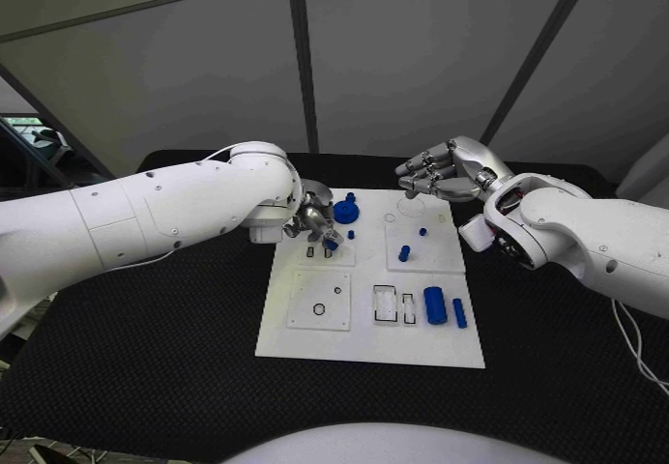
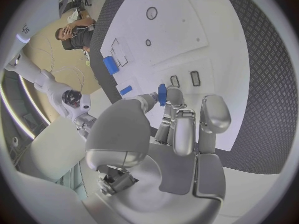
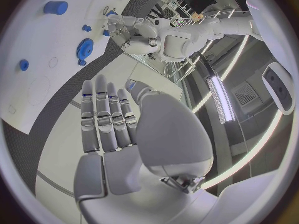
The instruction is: Assemble the parts on the task board
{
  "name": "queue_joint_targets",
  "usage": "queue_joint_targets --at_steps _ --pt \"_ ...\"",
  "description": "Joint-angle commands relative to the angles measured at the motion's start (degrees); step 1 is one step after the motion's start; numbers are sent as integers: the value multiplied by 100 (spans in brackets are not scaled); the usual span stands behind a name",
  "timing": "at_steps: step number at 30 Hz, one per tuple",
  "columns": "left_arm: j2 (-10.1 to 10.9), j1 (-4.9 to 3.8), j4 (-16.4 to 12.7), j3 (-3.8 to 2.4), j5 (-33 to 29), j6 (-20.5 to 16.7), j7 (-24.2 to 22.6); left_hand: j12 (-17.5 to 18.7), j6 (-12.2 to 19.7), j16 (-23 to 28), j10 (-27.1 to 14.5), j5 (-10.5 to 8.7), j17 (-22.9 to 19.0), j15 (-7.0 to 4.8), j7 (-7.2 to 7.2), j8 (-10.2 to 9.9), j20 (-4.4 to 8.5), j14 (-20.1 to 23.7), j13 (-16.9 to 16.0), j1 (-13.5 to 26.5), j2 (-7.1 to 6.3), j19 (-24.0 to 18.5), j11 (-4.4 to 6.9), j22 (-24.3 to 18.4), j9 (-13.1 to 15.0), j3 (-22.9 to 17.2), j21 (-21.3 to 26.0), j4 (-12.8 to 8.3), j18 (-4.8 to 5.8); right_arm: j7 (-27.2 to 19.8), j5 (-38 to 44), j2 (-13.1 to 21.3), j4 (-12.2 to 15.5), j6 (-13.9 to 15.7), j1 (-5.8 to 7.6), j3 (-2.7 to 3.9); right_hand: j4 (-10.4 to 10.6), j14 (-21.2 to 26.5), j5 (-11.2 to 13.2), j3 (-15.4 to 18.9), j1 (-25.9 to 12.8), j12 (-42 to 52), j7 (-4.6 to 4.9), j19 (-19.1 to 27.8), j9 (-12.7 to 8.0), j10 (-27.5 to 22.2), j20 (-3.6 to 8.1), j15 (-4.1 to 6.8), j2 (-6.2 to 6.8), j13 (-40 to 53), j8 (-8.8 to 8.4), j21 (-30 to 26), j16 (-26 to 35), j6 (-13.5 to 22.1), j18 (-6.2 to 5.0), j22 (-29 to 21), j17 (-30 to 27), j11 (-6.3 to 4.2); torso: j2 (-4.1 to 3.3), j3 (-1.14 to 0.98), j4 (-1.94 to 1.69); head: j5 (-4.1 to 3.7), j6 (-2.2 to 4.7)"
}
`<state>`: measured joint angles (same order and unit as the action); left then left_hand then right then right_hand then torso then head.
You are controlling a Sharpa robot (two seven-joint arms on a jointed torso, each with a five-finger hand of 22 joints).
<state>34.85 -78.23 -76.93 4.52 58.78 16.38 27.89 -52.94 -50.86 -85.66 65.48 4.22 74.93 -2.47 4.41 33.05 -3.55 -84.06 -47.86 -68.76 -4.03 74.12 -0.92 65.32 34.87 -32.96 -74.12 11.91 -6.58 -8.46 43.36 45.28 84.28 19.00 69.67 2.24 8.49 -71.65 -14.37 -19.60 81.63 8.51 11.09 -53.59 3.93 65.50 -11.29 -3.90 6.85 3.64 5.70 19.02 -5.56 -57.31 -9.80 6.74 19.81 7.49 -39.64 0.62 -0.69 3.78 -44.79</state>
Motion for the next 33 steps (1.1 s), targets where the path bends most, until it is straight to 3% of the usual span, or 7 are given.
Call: queue_joint_targets --at_steps 1,5,12,17,23,26,33 --pt "234 6 -281 6 -486 -1048 159 -50 31 -42 142 128 1048 -53 -13 78 6 -392 -10 169 -77 63 75 67 66 -1008 -47 -912 127 71 158 38 1 -147 11 5 -17 10 -39 11 -68 -28 50 3 2 -21 -49 -53 11 -7 -43 -29 26 10 -65 -11 -9 16 3 -5 -15 5 -2" --pt "479 52 -601 21 -529 -1586 192 -56 42 -59 168 176 1067 -67 -28 155 19 -405 13 309 -124 90 91 113 122 -1183 -66 -1019 133 82 177 70 0 -154 11 4 -15 12 -42 12 -72 -31 51 4 2 -25 -51 -55 11 -7 -45 -35 31 12 -65 -14 -11 18 17 -26 -54 2 -18" --pt "702 207 -985 115 -531 -2493 194 -178 26 -134 297 238 1152 -101 -61 280 49 -451 -62 506 -192 202 125 281 196 -1423 -164 -1158 163 88 205 109 4 -161 11 4 -8 21 -68 12 -91 -41 57 9 3 -41 -59 -64 7 -7 -55 -64 52 20 -65 -30 -20 25 37 -55 -120 -3 -36" --pt "755 413 -1110 138 -282 -3019 186 -209 21 -154 339 256 1176 -117 -77 333 65 -464 -70 588 -225 253 142 355 222 -1525 -208 -1205 177 82 217 137 12 -164 12 4 -4 24 -77 11 -97 -43 59 10 4 -45 -62 -66 4 -6 -58 -73 59 22 -65 -36 -22 27 57 -86 -148 10 -39" --pt "714 686 -1139 145 86 -3542 197 -276 9 -191 406 273 1218 -140 -99 404 88 -486 -108 675 -272 310 165 438 246 -1673 -257 -1262 192 77 222 171 8 -171 12 4 -3 29 -90 11 -103 -46 60 11 4 -50 -65 -69 4 -6 -61 -85 68 25 -66 -42 -26 29 76 -122 -211 -3 -81" --pt "664 789 -1148 146 226 -3717 203 -312 2 -211 441 290 1242 -152 -111 445 100 -498 -125 726 -300 354 177 502 257 -1753 -297 -1283 204 75 223 165 -2 -185 12 4 -2 36 -98 11 -107 -46 61 15 5 -51 -68 -73 3 -5 -63 -96 78 25 -65 -49 -30 31 84 -141 -231 -8 -71" --pt "558 855 -1128 145 450 -3701 214 -328 2 -228 458 293 1262 -160 -118 475 108 -506 -124 772 -311 375 184 533 262 -1809 -315 -1288 210 70 223 135 -32 -219 11 4 0 47 -104 11 -114 -46 61 20 6 -51 -73 -77 1 -4 -65 -113 91 25 -65 -58 -35 32 80 -148 -216 -12 -69"
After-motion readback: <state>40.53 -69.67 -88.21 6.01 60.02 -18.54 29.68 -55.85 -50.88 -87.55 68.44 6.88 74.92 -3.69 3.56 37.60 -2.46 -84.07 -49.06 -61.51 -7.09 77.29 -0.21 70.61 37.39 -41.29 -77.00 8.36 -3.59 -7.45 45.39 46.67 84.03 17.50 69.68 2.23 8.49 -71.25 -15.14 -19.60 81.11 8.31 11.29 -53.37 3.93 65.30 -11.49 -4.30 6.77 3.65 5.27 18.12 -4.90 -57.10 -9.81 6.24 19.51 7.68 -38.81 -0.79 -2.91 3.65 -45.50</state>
